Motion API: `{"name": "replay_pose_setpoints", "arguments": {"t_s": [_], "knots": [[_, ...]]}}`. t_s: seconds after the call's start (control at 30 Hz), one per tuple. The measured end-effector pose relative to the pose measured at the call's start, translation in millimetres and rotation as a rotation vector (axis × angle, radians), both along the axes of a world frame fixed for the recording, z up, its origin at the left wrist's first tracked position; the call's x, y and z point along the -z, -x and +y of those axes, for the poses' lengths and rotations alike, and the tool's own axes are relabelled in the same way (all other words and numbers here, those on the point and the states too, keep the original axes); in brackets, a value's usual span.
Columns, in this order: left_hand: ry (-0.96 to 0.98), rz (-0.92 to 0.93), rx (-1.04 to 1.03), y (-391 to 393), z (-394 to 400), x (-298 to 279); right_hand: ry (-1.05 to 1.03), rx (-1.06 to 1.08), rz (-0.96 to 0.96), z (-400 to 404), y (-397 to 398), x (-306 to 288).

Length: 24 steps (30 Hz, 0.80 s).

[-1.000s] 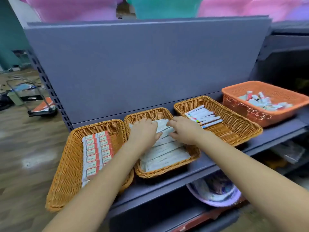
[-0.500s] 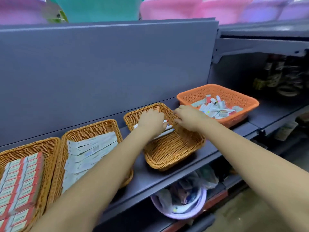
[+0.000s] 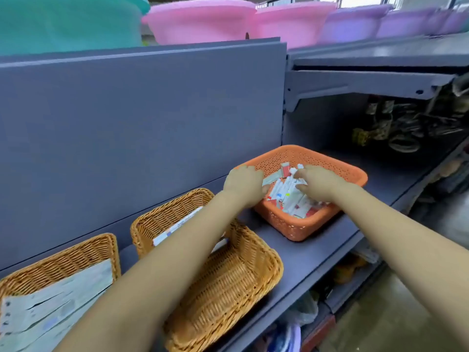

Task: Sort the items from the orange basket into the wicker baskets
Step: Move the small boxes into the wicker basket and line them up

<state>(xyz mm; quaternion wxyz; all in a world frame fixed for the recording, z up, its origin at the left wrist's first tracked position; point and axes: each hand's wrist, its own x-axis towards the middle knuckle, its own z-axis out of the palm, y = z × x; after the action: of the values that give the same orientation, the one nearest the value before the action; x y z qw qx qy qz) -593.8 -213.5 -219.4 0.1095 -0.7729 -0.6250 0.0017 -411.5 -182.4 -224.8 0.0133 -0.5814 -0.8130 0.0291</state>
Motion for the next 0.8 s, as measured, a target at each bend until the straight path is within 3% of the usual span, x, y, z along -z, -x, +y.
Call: {"name": "replay_pose_setpoints", "arguments": {"t_s": [0.53, 0.8], "knots": [[0.185, 0.019, -0.049, -80, 133, 28, 0.094, -0.181, -0.322, 97, -41, 10], [0.220, 0.234, -0.042, -95, 161, 34, -0.011, -0.241, -0.287, 101, -40, 24]]}}
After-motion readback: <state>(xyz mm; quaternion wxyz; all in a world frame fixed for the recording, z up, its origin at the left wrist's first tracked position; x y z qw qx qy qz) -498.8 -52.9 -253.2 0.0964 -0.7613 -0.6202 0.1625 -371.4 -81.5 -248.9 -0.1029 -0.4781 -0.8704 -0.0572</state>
